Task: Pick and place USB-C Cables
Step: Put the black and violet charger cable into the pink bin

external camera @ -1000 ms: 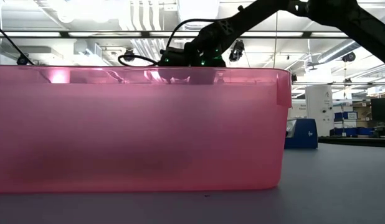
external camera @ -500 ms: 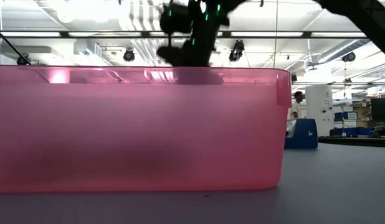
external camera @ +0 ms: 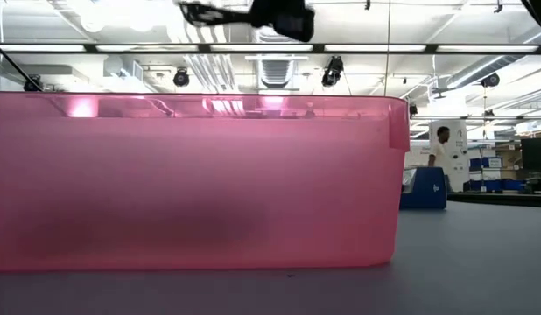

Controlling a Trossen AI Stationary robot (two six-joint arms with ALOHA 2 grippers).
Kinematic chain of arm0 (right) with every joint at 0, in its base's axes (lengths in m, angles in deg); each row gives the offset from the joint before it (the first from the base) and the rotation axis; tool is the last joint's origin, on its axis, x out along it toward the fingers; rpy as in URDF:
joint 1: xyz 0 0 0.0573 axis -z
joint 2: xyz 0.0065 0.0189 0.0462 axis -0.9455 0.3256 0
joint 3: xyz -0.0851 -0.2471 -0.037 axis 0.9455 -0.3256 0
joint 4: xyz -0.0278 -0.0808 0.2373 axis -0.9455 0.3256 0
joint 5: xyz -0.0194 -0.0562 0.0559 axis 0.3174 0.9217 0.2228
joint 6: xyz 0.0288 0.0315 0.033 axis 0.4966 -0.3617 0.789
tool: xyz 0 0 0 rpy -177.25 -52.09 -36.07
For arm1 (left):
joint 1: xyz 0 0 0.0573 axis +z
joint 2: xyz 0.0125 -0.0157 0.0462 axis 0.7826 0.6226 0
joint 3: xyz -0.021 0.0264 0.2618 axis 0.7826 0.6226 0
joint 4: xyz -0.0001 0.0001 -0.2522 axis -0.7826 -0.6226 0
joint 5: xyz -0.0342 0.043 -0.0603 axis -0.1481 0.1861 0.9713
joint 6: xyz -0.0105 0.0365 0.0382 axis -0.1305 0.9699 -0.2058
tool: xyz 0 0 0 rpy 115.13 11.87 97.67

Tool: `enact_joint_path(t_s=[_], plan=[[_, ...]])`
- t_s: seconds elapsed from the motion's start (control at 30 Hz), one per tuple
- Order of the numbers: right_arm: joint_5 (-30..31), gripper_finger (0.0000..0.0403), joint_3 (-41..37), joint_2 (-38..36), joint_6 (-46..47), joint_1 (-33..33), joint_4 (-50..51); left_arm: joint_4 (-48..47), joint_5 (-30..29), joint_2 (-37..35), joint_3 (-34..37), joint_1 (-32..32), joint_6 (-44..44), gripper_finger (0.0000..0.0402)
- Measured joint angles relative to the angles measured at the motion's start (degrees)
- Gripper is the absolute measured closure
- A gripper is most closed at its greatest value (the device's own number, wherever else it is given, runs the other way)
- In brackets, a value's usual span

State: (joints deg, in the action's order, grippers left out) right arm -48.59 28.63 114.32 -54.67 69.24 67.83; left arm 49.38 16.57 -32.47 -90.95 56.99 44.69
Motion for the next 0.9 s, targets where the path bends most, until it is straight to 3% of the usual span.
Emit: enact_joint_path(t_s=[0.3,0.9], plan=[[-1.55,0.038,-0.78,0.73,-1.98,-6.59,-1.41,0.0,0.07,-0.08,0.02,0.0,-2.73,0.0318],[-1.38,0.038,-5.2,1.03,-6.78,-7.99,-1.29,0.13,0.07,1.6,0.07,0.0,-3.15,0.0318]])
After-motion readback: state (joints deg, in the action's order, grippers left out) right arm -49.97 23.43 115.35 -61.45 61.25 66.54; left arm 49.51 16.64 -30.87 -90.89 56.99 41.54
